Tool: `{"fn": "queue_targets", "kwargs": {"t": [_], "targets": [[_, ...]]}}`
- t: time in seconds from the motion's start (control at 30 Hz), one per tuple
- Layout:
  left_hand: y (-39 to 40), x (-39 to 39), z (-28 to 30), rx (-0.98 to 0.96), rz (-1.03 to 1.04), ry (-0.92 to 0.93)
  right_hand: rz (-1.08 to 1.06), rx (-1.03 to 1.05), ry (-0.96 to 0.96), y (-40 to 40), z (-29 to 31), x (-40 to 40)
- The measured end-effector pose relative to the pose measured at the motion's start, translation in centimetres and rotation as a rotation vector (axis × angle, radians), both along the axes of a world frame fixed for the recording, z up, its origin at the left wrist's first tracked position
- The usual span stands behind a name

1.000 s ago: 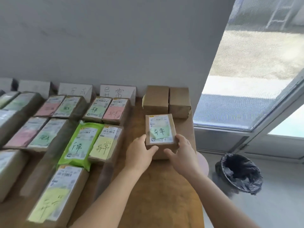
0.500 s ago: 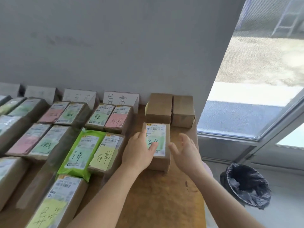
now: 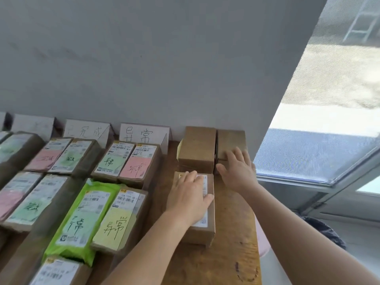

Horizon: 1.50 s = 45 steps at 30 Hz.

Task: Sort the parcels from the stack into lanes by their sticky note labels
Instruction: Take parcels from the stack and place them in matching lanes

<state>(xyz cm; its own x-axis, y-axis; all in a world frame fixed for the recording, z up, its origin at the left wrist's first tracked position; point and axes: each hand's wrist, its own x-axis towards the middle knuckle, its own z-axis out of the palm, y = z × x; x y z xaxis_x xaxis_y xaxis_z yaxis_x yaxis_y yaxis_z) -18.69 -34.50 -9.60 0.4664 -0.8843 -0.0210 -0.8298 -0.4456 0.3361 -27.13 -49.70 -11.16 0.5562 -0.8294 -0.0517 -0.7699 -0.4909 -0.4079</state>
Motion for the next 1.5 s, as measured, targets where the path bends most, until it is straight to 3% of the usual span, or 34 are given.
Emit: {"fn": "queue_targets", "kwargs": {"t": [0.2,0.4,0.97,1.23,1.4,1.5], "targets": [[-0.8,0.1,-0.5,-0.063,0.055,0.020,-0.116,-0.059,-0.074,-1.4,-0.2,1.3],[-0.9,0.1,-0.8,-0.066,0.076,0.026,-0.159,0.021,-0.143,-2.2,0.3,1.1],[-0.3,0.1,-0.6,-0.071,0.075,0.083,-0.275,0.075,-0.093,-2.6,1.5,0.9],[-0.6,-1.0,0.3,-0.074,0.050,0.061,-0.459,0.545,-0.778,-0.5,1.9,-6.4],[0.6,-2.5,0.8,-0.109,0.064,0.079,-0.453,0.837,-0.927,3.0,0.5,-11.1],[2.4,-2.6,0.7,-0.032,0.103,0.016,-0.402,0.952,-0.877,5.3,-0.4,-12.8]]}}
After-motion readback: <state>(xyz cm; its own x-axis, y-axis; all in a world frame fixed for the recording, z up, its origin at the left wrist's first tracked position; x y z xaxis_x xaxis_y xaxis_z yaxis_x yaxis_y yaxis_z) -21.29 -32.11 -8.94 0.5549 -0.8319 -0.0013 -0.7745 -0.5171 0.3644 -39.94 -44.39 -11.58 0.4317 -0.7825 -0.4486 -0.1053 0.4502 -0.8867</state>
